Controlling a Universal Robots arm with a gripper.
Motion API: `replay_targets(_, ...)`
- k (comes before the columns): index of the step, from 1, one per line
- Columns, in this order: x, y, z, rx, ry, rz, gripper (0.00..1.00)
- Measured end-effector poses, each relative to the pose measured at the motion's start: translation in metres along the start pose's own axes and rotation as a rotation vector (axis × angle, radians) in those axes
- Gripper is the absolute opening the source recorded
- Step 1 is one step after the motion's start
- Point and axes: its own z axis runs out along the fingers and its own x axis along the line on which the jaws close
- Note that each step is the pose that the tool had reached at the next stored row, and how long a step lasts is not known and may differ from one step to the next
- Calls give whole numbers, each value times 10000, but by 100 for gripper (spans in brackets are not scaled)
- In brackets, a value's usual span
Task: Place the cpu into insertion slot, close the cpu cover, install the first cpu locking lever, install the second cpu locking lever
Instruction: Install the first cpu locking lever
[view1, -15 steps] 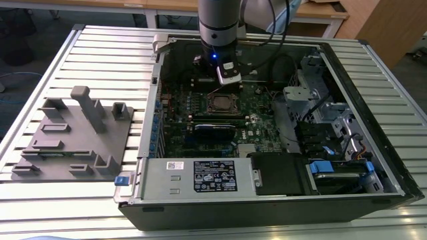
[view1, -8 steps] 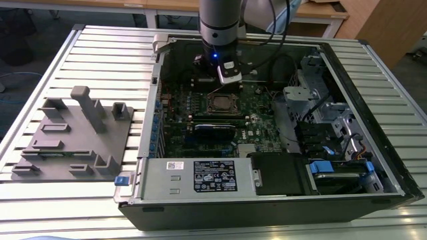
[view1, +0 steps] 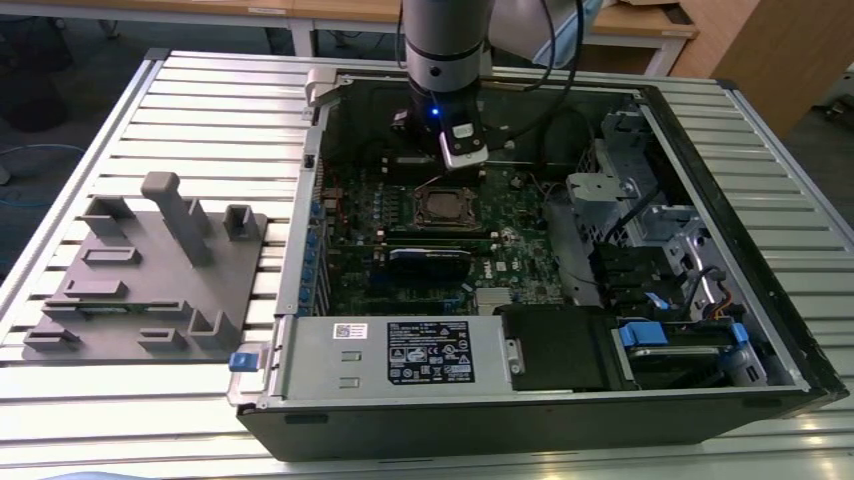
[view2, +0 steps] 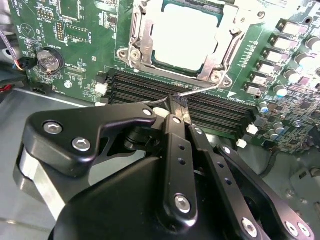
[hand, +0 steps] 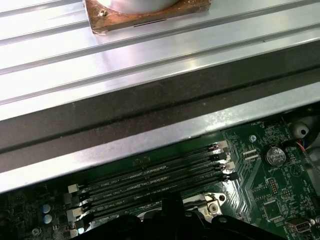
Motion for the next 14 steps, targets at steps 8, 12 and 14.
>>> replay_targets(8,-3,-3,24,11,-3,-2,10)
replay_targets(12,-12,-4,41,19,-5,-4,10)
replay_targets(14,-23,0,49,26,-7,-3,10)
